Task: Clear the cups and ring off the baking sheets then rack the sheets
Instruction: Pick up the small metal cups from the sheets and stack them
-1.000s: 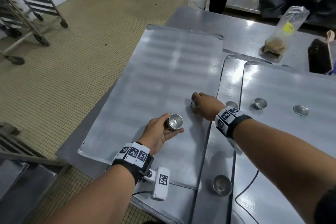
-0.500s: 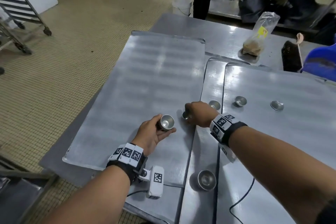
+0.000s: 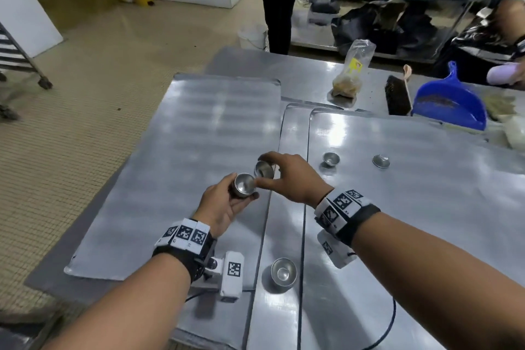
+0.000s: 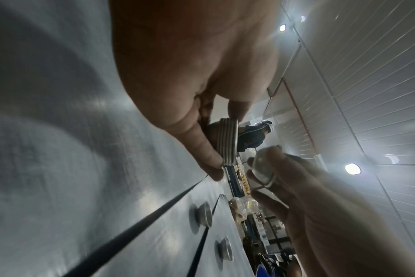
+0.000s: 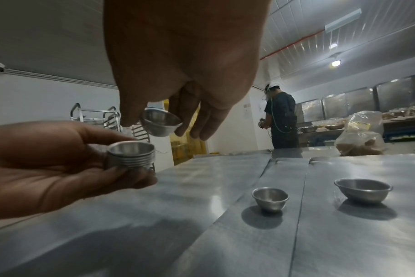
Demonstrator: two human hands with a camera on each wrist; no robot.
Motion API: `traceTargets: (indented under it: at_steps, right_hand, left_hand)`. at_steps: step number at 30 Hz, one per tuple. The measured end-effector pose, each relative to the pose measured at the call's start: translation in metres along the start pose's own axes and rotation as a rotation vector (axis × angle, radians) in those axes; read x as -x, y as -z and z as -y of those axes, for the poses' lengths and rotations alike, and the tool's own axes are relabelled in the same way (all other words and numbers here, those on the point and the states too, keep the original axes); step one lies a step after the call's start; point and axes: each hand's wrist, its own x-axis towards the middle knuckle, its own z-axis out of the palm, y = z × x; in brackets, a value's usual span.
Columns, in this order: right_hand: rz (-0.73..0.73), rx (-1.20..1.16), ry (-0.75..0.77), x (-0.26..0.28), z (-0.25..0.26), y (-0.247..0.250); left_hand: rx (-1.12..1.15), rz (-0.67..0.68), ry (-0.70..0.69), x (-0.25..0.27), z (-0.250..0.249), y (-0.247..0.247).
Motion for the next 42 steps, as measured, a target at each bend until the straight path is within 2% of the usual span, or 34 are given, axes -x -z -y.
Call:
traceTargets:
  at_steps: [6, 13, 16, 18, 21, 24, 30, 36, 40, 42]
  right_hand:
    - [0.016, 0.058, 0.025, 0.026, -0.005, -0.001]
    - [0.031, 0.034, -0.007, 0.039, -0.012, 0.006]
    - [-0.061, -0.053, -0.072, 0.034, -0.025, 0.012]
    - [-0.113, -0.015, -0.161, 0.026, -0.043, 0.016]
    - [-0.034, 0.101, -0.310, 0.012, -0.075, 0.016]
    - [0.065, 0.175, -0.375, -0.003, -0.098, 0.011]
    - [0.145, 0.257, -0.349, -0.033, -0.111, -0.006]
    - [0.183, 0.388, -0.302, -0.049, -0.109, -0.017]
    - [0.165, 0.297, -0.328, -0.042, -0.109, -0.018]
    - [0.113, 0.199, -0.350, -0.034, -0.100, -0.012]
  left_hand:
    - [-0.048, 0.065, -0.004, 0.012, 0.017, -0.027]
    - [-0.075, 0.060, -0.013, 0.019, 0.027, -0.039]
    - [-0.015, 0.045, -0.002, 0.016, 0.026, -0.039]
    - [0.007, 0.030, 0.015, 0.014, 0.025, -0.038]
    - [0.005, 0.013, 0.038, 0.007, 0.023, -0.035]
    - [-0.008, -0.001, 0.062, -0.002, 0.022, -0.032]
    - [-0.091, -0.013, 0.125, -0.018, 0.022, -0.028]
    - [-0.077, -0.032, 0.148, -0.024, 0.019, -0.023]
    - [-0.098, -0.034, 0.129, -0.028, 0.019, -0.021]
    - [-0.109, -0.042, 0.110, -0.026, 0.019, -0.023]
